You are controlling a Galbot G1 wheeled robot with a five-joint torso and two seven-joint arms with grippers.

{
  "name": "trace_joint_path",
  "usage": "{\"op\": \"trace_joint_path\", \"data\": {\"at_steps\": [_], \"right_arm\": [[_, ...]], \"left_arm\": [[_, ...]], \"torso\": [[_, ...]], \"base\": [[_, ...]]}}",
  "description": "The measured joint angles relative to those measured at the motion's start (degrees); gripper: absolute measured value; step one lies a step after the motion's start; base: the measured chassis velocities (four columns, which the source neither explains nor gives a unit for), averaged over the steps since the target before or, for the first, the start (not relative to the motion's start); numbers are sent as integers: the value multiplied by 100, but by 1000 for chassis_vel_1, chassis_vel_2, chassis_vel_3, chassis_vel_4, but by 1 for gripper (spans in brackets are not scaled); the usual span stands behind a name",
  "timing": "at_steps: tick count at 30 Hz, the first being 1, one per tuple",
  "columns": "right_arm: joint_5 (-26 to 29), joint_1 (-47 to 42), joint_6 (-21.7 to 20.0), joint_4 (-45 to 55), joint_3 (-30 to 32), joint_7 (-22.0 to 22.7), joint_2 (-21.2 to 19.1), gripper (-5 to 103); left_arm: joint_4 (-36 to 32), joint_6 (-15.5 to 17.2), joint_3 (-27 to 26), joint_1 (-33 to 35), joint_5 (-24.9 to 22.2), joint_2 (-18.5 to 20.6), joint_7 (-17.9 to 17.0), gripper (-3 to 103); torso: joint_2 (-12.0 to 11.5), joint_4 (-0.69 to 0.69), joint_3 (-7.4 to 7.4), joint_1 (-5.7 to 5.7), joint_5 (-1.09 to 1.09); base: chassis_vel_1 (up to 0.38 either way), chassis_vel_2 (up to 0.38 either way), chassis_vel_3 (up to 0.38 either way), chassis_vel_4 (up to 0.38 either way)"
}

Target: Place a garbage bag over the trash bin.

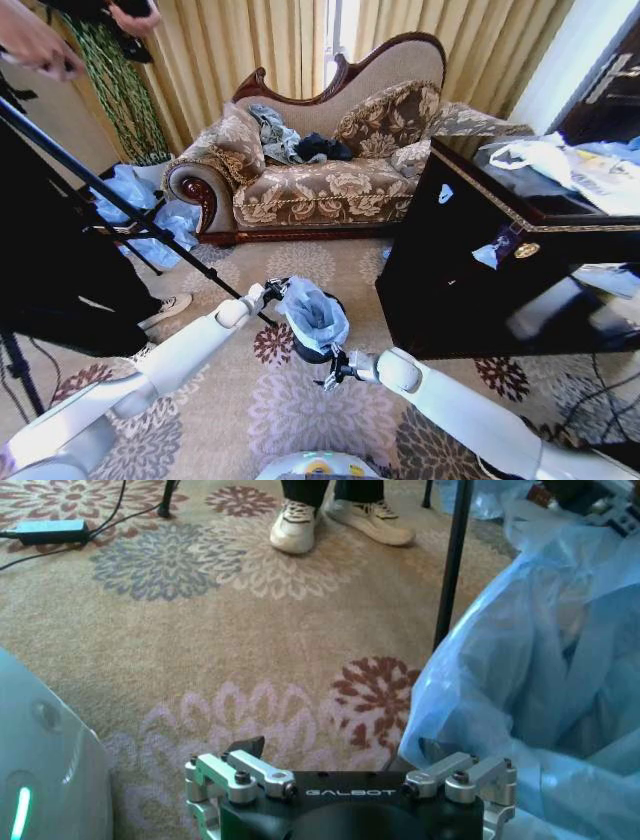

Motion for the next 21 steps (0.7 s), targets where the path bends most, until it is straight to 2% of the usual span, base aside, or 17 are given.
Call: {"op": "trace_joint_path", "data": {"at_steps": [4,9,18,21], "right_arm": [[-121,-113,30,-34,4,27,97,100],[-201,-290,32,-21,16,55,161,100],[-336,-453,47,-134,62,121,357,100],[-392,-483,52,-235,79,155,472,100]], "left_arm": [[124,122,-149,85,-584,-163,-40,0],[30,206,-238,284,-812,-210,-34,0],[-10,230,-478,537,-771,-255,-1,0],[-66,238,-644,677,-757,-147,12,0]], "torso": [[0,-1,0,0,0],[0,0,0,0,0],[0,-1,0,-1,-1],[0,0,0,-1,0]], "base": [[0,0,0,0],[0,0,0,0],[0,0,0,0],[0,0,0,0]]}}
